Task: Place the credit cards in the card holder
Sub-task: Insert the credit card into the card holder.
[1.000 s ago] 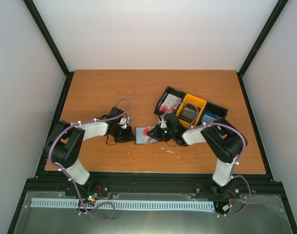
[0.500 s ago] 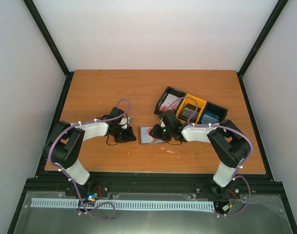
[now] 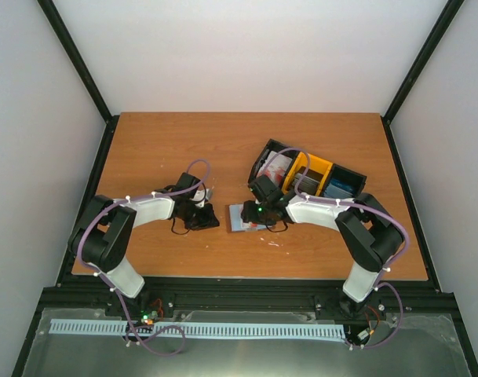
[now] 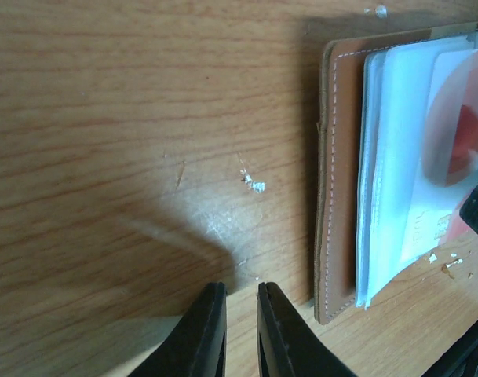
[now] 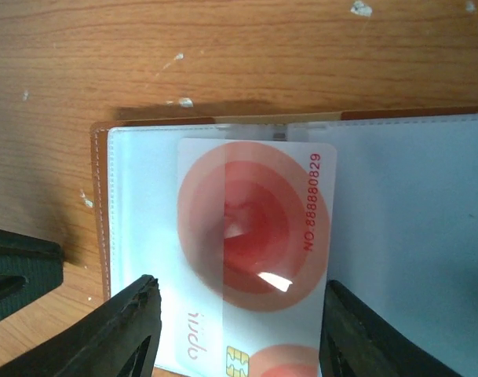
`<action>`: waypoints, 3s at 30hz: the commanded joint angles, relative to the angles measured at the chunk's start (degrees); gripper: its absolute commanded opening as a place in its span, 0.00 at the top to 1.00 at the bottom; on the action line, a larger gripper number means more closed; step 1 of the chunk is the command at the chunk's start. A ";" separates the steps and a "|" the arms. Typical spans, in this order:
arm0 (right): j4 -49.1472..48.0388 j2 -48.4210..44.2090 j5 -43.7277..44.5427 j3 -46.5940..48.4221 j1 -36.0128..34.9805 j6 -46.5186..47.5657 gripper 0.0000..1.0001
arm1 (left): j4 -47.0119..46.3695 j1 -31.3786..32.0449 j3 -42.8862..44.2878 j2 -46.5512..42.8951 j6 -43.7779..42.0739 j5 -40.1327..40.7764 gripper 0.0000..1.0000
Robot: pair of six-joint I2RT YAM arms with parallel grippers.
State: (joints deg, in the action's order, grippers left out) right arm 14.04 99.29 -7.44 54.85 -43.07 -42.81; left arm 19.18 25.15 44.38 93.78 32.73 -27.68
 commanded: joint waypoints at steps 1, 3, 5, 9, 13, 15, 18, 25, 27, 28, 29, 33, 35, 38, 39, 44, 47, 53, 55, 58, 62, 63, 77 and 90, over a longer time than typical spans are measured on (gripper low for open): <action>5.20 -1.71 4.21 1.57 -0.66 0.63 0.46 | -0.30 0.34 -0.37 -1.13 0.10 0.72 0.86; 6.69 -1.67 5.77 2.10 -0.78 0.34 0.48 | -0.50 0.34 -0.40 -1.27 0.14 0.40 0.85; 7.52 -1.17 6.64 2.62 -0.79 0.15 0.50 | -0.79 0.34 -0.35 -1.36 0.14 0.13 0.84; 6.18 0.73 3.83 3.04 -1.06 0.56 0.59 | -1.82 0.34 -0.30 -1.50 -0.19 -1.40 0.82; 5.48 1.88 2.26 3.38 -1.23 0.94 0.64 | -2.73 0.34 0.52 -1.10 -0.34 -2.92 0.80; 5.31 2.32 1.63 3.44 -1.18 1.30 0.66 | -3.35 0.34 0.99 -0.61 -0.47 -4.22 0.80; 4.12 2.86 0.15 3.43 -1.22 1.66 0.66 | -3.43 0.34 1.68 0.76 -0.47 -4.34 0.80; 4.48 4.53 0.85 5.89 -1.23 3.51 0.61 | -2.57 0.34 2.19 1.96 -0.10 -2.59 0.80; 5.21 5.04 2.04 7.19 -1.23 4.31 0.59 | -2.54 0.34 2.44 2.06 -0.21 -2.47 0.79; 5.65 5.50 2.55 7.81 -1.23 4.79 0.59 | -2.57 0.34 2.47 2.17 -0.16 -2.42 0.80; 6.36 5.89 3.17 8.56 -1.23 5.03 0.59 | -2.44 0.34 2.65 2.38 -0.08 -2.26 0.80; 9.31 6.33 7.89 10.84 -1.22 5.07 0.58 | -1.73 0.34 3.39 2.68 0.42 -0.66 0.80; 9.45 5.86 9.81 10.93 -1.22 4.78 0.58 | -1.36 0.34 3.83 2.84 0.72 0.24 0.80; 9.41 7.23 9.56 12.06 -1.23 5.80 0.58 | -1.64 0.34 4.52 3.50 1.16 0.40 0.80; 9.49 8.08 8.66 12.44 -1.24 6.09 0.58 | -1.68 0.34 4.74 3.82 1.26 0.39 0.81; 7.66 10.18 3.84 12.38 -1.21 5.92 0.61 | -1.70 0.34 5.08 4.63 1.31 -0.07 0.83; 6.32 10.25 1.49 11.63 -1.23 5.77 0.63 | -2.02 0.34 4.74 5.21 0.55 -2.06 0.84; 2.81 9.48 -2.25 10.41 -1.23 5.20 0.62 | -2.08 0.34 3.63 5.64 -0.38 -3.08 0.85; 2.59 9.48 -2.65 10.61 -1.23 5.37 0.62 | -2.21 0.34 3.56 5.67 -0.34 -3.00 0.85; 1.64 9.36 -4.20 10.67 -1.22 5.54 0.62 | -2.22 0.34 3.69 5.65 -0.23 -2.78 0.85; 0.39 9.23 -7.07 10.36 -1.18 6.36 0.63 | -2.38 0.33 3.88 5.96 0.01 -2.45 0.86; 0.19 9.38 -7.97 10.32 -1.22 6.65 0.63 | -2.46 0.34 3.96 6.06 0.05 -2.38 0.86; 8.99 0.49 9.17 10.47 -1.14 3.85 0.62 | -2.34 0.34 4.15 3.67 0.14 -1.62 0.83; 17.52 1.23 10.09 7.15 -1.23 1.50 0.66 | 1.63 0.43 1.78 -0.28 2.80 -1.81 0.75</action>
State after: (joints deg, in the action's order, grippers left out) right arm 28.84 99.31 0.49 62.46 -43.75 -39.79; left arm 18.90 25.21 47.29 94.21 34.63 -29.12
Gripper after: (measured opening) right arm 0.342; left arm 0.271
